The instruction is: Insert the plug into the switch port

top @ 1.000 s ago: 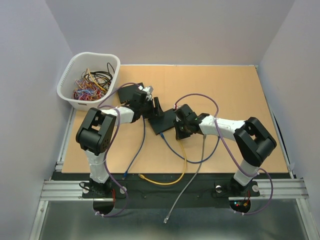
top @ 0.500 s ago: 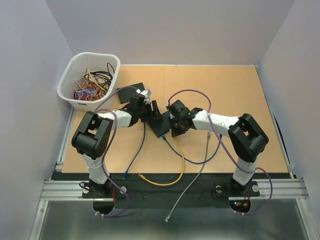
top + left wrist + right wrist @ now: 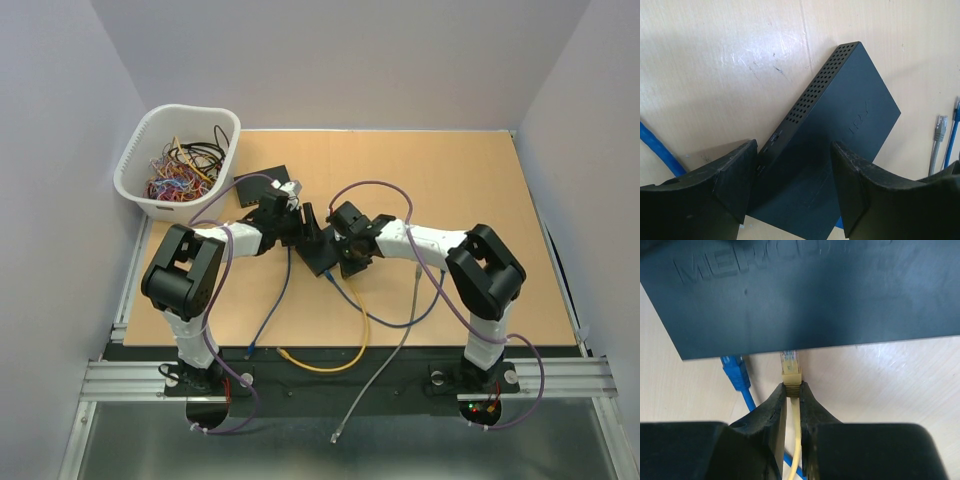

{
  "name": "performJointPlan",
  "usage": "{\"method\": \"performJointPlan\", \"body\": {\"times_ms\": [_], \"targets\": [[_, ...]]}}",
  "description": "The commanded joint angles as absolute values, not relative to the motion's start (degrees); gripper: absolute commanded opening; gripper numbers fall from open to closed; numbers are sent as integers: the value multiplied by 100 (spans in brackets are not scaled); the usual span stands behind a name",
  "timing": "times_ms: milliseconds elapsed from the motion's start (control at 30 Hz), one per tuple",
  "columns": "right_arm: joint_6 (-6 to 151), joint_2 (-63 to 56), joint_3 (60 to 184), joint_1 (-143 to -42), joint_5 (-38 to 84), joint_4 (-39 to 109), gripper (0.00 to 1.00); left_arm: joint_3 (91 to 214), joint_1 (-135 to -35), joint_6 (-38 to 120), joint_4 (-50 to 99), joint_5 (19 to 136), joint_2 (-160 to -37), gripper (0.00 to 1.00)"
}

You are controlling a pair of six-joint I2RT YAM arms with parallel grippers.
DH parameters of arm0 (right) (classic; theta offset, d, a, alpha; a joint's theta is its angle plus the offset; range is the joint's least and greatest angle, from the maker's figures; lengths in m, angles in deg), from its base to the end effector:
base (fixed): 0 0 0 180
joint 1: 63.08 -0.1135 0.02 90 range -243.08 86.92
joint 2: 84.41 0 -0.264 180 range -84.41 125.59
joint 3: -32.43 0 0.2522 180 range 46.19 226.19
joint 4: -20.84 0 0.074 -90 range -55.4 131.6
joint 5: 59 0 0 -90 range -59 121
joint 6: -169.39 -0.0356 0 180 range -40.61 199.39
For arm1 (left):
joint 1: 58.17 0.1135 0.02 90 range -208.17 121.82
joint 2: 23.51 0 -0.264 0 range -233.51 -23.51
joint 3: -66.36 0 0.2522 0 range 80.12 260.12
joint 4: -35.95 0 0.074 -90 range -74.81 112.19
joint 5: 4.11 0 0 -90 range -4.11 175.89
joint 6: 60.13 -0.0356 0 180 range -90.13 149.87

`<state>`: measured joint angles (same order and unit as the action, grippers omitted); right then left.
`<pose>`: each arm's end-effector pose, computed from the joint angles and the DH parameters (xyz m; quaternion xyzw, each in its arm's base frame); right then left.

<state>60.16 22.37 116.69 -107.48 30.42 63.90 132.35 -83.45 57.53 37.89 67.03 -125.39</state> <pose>0.2673 0.2623 0.1699 -0.2140 0.9537 0.1157 0.1771 0.3278 -0.1676 0.1639 0.0589 0.8722 -0.3361 0.3505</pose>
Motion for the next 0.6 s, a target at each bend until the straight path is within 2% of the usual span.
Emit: {"method": "performJointPlan", "body": {"times_ms": [0,567], "targets": [[6058,2378,12054,-10799,3293,6475,0,13110,-8349,5694,3801,6576,-12238,70],[6190,2625,12775,-10799,3715,6729,0,13040,-8358,5360,3871,6567,-12256,70]]}}
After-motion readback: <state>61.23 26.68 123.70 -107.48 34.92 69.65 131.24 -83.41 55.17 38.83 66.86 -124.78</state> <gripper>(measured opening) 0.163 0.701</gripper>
